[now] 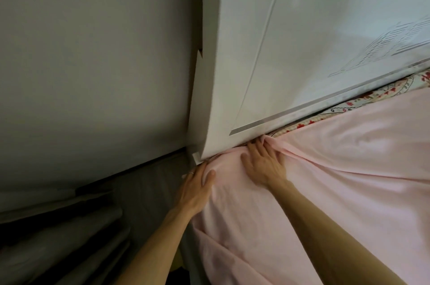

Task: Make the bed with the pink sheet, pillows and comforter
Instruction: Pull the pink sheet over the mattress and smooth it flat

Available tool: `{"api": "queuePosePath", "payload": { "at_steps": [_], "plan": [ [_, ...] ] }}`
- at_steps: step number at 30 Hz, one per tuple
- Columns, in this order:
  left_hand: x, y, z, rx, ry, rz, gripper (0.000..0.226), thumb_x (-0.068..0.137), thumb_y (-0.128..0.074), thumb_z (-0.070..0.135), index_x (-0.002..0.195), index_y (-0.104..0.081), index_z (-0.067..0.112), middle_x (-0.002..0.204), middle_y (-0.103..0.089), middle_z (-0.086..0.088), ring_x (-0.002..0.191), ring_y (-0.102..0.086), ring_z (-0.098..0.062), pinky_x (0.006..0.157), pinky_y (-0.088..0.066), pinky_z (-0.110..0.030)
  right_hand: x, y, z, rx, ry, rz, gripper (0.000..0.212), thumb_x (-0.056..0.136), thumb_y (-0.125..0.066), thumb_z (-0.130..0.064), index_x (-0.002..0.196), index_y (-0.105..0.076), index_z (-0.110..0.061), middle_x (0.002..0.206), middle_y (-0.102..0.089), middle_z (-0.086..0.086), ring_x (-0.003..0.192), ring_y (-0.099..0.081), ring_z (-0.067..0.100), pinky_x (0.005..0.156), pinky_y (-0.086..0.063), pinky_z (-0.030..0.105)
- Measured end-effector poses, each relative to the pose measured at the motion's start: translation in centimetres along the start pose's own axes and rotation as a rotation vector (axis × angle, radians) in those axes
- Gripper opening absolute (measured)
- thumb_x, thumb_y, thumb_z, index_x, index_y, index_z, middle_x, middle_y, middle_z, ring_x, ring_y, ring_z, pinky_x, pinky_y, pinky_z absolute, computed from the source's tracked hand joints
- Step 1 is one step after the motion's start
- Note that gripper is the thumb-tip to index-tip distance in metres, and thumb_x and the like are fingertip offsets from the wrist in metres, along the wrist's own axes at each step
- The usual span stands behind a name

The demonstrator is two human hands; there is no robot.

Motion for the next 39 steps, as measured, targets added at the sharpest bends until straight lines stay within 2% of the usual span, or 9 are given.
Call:
{"api": "queuePosePath", "payload": {
  "at_steps": [3, 7, 11, 16, 22, 28, 32, 35, 39],
  "plan": [
    [-0.1, 0.1, 0.6, 0.212, 0.073, 0.002, 0.06, 0.095, -0.015, 0.065, 0.148, -0.024, 0.038, 0.154, -0.032, 0.0, 0.137, -0.036, -0.024, 0.109, -0.036, -0.047, 1.2, 0.2, 0.8, -0.003, 0.02, -0.039, 0.065, 0.099, -0.022, -0.057, 0.157, -0.016, -0.027, 0.165, -0.004, -0.008, 0.152, 0.001, 0.012, 0.123, -0.005, 0.045],
    [-1.8, 0.5, 4.6, 0.525, -0.114, 0.218, 0.045, 0.096, -0.038, 0.043, 0.139, -0.036, 0.028, 0.141, -0.044, 0.001, 0.123, -0.047, -0.017, 0.1, -0.044, -0.035, -1.5, 1.0, 1.6, 0.217, 0.145, 0.213, 0.04, 0.099, -0.042, -0.036, 0.135, -0.054, -0.026, 0.15, -0.046, -0.005, 0.139, -0.041, 0.019, 0.113, -0.036, 0.038],
    [-2.7, -0.5, 11.1, 0.574, -0.492, 0.199, 0.035, 0.099, -0.042, 0.034, 0.133, -0.042, 0.028, 0.136, -0.049, 0.004, 0.123, -0.047, -0.012, 0.104, -0.041, -0.027, -4.2, 3.1, 5.0, 0.475, -0.048, 0.36, 0.028, 0.099, -0.051, -0.035, 0.124, -0.061, -0.026, 0.132, -0.061, -0.004, 0.108, -0.061, 0.015, 0.091, -0.054, 0.031],
    [0.9, -3.9, 19.9, 0.593, -0.617, 0.237, 0.033, 0.099, -0.042, 0.039, 0.13, -0.046, 0.026, 0.131, -0.055, 0.002, 0.114, -0.057, -0.014, 0.089, -0.053, -0.025, -3.1, 7.6, 12.1, 0.642, -0.278, 0.45, 0.034, 0.098, -0.053, -0.04, 0.126, -0.057, -0.02, 0.118, -0.069, -0.002, 0.093, -0.066, 0.013, 0.084, -0.055, 0.031],
    [5.2, -7.7, 26.4, 0.8, -0.511, 0.194, 0.038, 0.098, -0.053, 0.028, 0.134, -0.046, 0.019, 0.129, -0.058, -0.004, 0.107, -0.065, -0.019, 0.081, -0.059, -0.033, 4.0, 11.0, 18.3, 0.64, -0.497, 0.24, 0.069, 0.092, -0.041, -0.066, 0.129, -0.05, -0.01, 0.116, -0.067, 0.009, 0.097, -0.067, 0.027, 0.087, -0.053, 0.039],
    [7.7, -10.3, 28.4, 0.988, -0.527, 0.214, 0.045, 0.055, -0.088, 0.014, 0.095, -0.072, 0.025, 0.065, -0.066, -0.001, 0.04, -0.06, -0.017, 0.029, -0.042, -0.027, 8.7, 11.5, 21.8, 0.655, -0.497, 0.031, 0.062, 0.096, -0.038, -0.056, 0.071, -0.067, -0.008, 0.057, -0.07, 0.004, 0.053, -0.07, 0.019, 0.071, -0.06, 0.035],
    [8.0, -10.1, 28.2, 0.913, -0.607, 0.221, 0.056, 0.055, -0.086, 0.014, 0.104, -0.067, 0.034, 0.078, -0.06, -0.004, 0.042, -0.059, -0.019, 0.028, -0.044, -0.03, 9.8, 11.0, 23.5, 0.979, -0.482, 0.047, 0.025, 0.09, -0.048, -0.018, 0.08, -0.068, -0.006, 0.073, -0.074, 0.008, 0.065, -0.073, 0.025, 0.072, -0.062, 0.039],
    [8.4, -9.9, 28.2, 0.759, -0.679, 0.269, 0.065, 0.062, -0.08, 0.006, 0.117, -0.057, 0.034, 0.104, -0.054, -0.005, 0.061, -0.063, -0.019, 0.037, -0.052, -0.033, 10.4, 12.9, 24.3, 1.59, -0.414, 0.249, 0.012, 0.092, -0.049, -0.009, 0.084, -0.058, -0.008, 0.082, -0.063, 0.008, 0.076, -0.059, 0.026, 0.077, -0.054, 0.037],
    [7.9, -11.6, 28.0, 0.715, -0.874, 0.255, 0.05, 0.077, -0.069, 0.017, 0.126, -0.055, 0.023, 0.132, -0.051, -0.008, 0.102, -0.062, -0.023, 0.074, -0.058, -0.035, 11.5, 16.2, 25.3, 2.115, -0.374, 0.228, 0.011, 0.099, -0.049, -0.006, 0.099, -0.06, -0.011, 0.105, -0.064, 0.008, 0.097, -0.061, 0.024, 0.094, -0.052, 0.043]
  ]
}}
Point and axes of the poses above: each hand's wrist, its own x-axis towards the middle knuckle, its own y-axis out of the back of the hand, z = x × y, the point moved 1 cm from there along x, towards the middle knuckle
